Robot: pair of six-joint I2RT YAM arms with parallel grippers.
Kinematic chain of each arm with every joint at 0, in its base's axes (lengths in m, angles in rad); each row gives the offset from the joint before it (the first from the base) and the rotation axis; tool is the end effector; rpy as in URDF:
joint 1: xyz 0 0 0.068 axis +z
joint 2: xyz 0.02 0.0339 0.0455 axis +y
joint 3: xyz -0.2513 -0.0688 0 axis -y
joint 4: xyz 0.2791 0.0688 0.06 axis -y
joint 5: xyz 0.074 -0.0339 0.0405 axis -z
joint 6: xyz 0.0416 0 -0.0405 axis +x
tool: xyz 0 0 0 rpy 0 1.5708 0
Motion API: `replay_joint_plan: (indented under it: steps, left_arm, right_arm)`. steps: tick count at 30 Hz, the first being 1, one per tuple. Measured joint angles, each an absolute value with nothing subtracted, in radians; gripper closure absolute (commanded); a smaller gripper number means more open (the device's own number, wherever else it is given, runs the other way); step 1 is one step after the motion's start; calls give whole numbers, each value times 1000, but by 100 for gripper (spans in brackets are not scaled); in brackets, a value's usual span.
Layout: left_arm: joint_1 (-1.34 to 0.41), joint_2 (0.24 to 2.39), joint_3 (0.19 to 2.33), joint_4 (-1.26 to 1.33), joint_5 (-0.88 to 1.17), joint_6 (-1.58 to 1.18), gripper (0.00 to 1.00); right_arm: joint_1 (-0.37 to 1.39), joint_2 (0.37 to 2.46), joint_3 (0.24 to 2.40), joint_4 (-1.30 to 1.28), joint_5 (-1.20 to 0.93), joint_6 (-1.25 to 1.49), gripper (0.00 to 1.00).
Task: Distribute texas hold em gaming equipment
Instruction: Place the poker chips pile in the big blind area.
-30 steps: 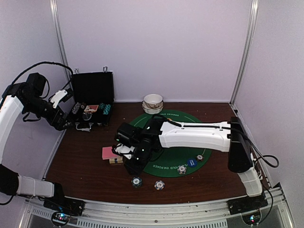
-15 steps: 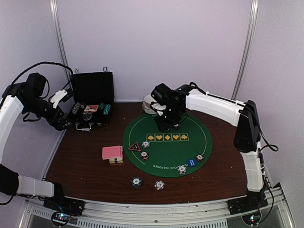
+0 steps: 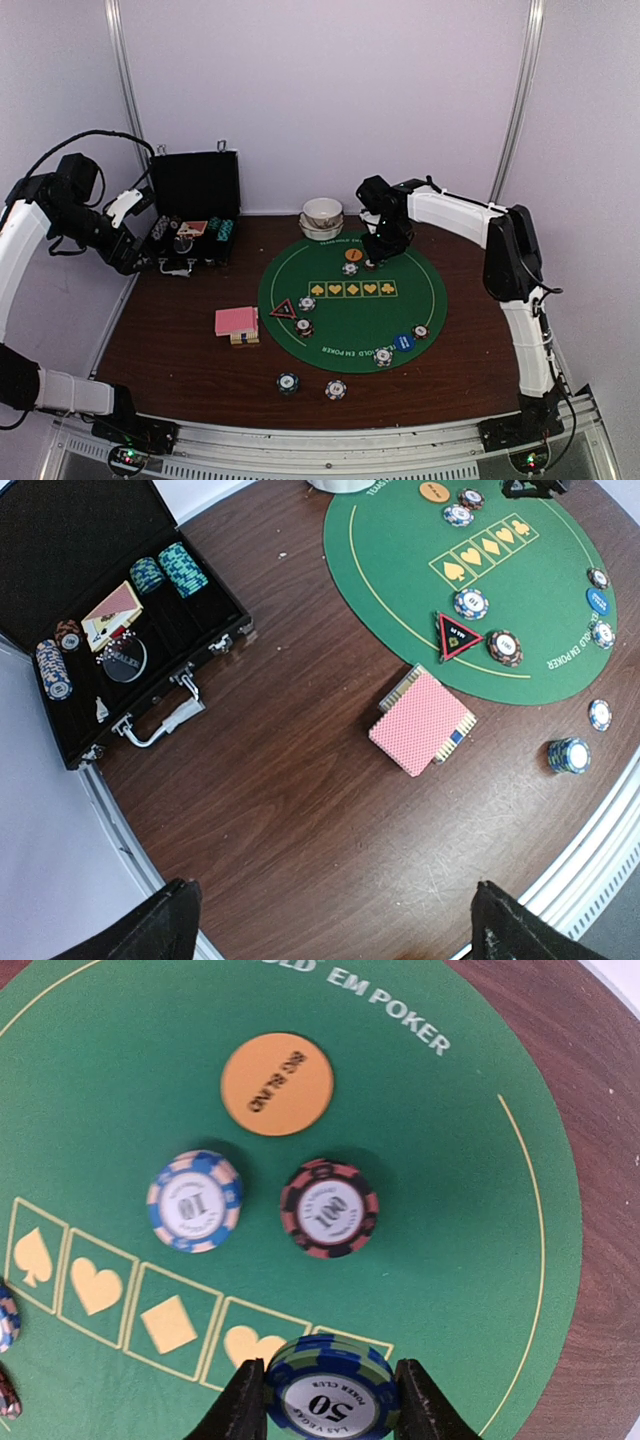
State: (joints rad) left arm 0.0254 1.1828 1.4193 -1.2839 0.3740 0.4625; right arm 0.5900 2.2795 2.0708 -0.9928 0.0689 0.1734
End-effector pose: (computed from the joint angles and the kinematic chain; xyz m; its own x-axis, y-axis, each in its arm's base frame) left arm 0.2388 -0.0091 0.3722 -0.7040 0.3976 -0.5885 0.5285 0.8468 -0.0602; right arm 0.4260 0.2818 0.1974 -0.8555 -0.3657 -0.3666 -0.3927 0.9197 -0.0010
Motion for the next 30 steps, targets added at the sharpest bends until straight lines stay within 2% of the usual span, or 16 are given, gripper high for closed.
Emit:
replay_joint_plan:
  steps: [7,20,23,26,30]
  left_arm:
    - [25,1193,1420,-1283,374,464,2]
    - [25,1197,1420,-1283,373,465,2]
    - [25,1197,1420,-1284,373,465,3]
    - [25,1197,1420,-1283,370,465,3]
    - [25,1197,1421,-1284,370,465,2]
  right_arm:
    - [506,2334,2086,-974,68,183,94]
    - [470,2479,2207,-968,64,184,94]
    - [460,2503,2233,-968,59,187,86]
    - [456,2507,2243,-969,55,188,61]
    - [455,2512,2246,-968,49,190,52]
